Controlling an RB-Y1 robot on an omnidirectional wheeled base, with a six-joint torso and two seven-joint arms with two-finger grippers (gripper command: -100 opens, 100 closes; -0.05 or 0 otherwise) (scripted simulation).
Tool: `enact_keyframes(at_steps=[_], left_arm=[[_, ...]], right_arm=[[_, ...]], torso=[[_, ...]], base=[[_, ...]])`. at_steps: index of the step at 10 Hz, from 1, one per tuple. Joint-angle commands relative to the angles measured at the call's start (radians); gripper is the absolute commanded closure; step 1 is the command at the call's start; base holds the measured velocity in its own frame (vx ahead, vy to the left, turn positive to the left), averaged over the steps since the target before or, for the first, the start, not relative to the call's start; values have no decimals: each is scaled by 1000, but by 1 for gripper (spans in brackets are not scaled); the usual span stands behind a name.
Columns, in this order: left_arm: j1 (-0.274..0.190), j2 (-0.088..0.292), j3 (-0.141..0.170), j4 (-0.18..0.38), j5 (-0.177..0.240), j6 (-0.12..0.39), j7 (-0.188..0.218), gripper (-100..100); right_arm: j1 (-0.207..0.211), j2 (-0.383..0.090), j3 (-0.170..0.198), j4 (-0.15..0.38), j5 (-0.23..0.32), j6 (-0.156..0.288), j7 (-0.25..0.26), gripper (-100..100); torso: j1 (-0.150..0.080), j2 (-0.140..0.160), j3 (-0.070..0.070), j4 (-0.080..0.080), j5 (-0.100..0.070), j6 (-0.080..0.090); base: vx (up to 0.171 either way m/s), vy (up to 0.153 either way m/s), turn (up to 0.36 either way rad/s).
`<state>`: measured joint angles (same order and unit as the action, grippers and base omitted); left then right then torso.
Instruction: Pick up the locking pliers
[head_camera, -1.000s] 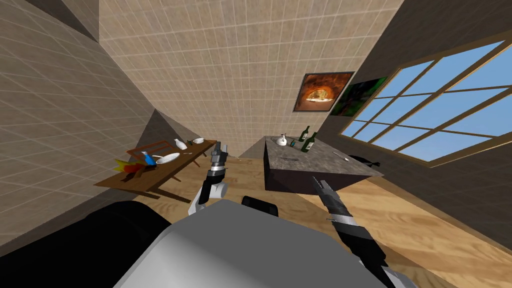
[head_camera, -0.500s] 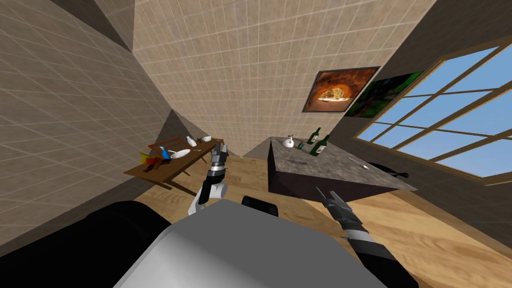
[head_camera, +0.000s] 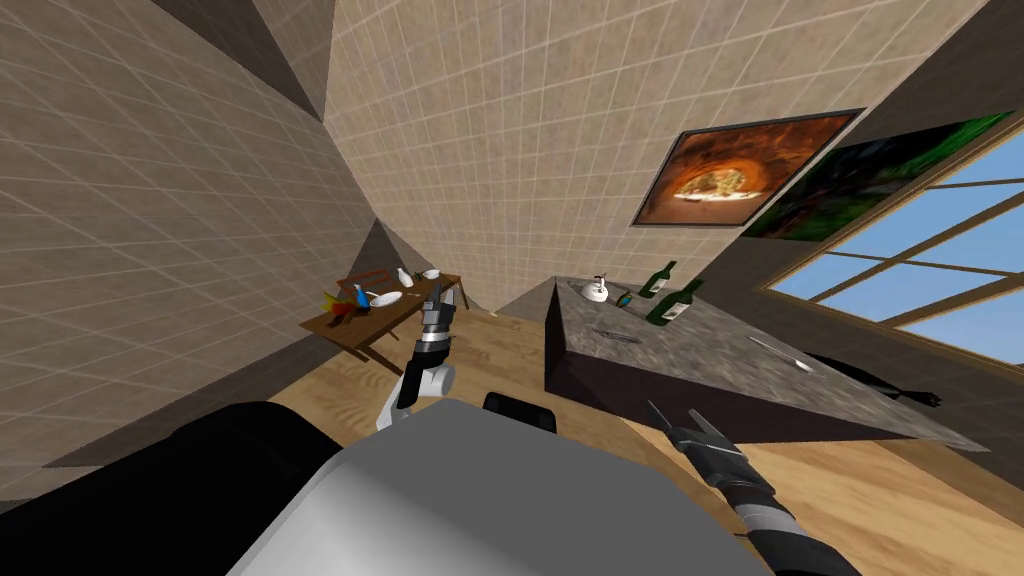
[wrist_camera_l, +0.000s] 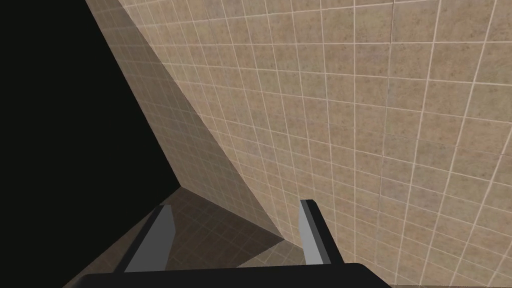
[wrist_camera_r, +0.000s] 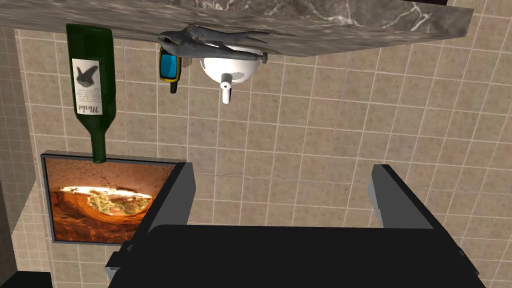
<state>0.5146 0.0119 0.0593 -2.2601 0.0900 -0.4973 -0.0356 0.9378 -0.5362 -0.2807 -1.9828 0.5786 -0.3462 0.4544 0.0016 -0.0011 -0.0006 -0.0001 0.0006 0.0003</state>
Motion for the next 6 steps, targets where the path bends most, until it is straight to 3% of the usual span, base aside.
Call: enact_keyframes(at_steps=[1,2,3,5,6], left_arm=[[0,0,0,0,0,0,0,0],[0,0,0,0,0,0,0,0],[0,0,0,0,0,0,0,0],[0,0,0,0,0,0,0,0],[0,0,0,0,0,0,0,0]], right_arm=[[39,-28,-18,18,50,14,18,-100],[75,-52,-34,30,76,26,32,-100],[75,-52,-34,30,90,26,32,-100],[148,-97,-63,51,158,47,56,-100],[148,-97,-63,51,166,47,56,-100]], torso=[[0,0,0,0,0,0],[-1,0,0,0,0,-1],[0,-2,-1,0,0,-1],[-1,-1,-1,0,0,0],[-1,-2,-1,0,0,-1]], base=[[42,30,281],[63,39,335],[50,20,100],[57,24,286],[64,1,118]])
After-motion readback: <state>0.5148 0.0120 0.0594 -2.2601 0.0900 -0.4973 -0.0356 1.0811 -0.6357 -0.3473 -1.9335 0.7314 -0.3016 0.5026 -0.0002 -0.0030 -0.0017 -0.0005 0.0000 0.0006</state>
